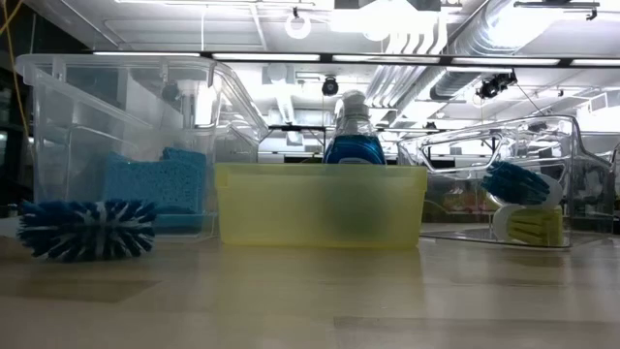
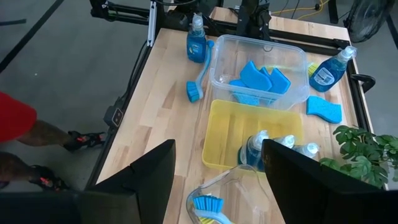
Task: Pick & Place Kitchen Sink Supplies
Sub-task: Put the dishwashing liquid bottle into the yellow bin
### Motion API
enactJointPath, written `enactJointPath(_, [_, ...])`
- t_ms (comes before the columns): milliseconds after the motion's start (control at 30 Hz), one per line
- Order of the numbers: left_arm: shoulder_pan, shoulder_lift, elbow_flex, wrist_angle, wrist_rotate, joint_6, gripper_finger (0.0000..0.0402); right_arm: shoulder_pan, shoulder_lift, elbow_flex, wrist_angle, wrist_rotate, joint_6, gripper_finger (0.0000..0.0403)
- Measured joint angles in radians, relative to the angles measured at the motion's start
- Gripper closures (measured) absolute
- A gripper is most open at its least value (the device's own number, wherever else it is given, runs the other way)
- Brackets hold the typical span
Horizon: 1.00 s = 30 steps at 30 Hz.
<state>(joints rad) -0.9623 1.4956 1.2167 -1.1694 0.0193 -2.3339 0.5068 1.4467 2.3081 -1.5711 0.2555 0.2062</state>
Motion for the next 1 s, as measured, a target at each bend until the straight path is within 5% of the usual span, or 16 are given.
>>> enactJointPath(600, [0.0,0.0,0.0,0.071,0.007,0.311,0.0387,0.0,0.0,0.0,0.0,0.0,-0.005,0.0171])
enactJointPath(1000, [0.0,0.0,0.0,0.046,0.023,0.343,0.0384,0.0,0.0,0.0,0.0,0.0,-0.005,0.0171])
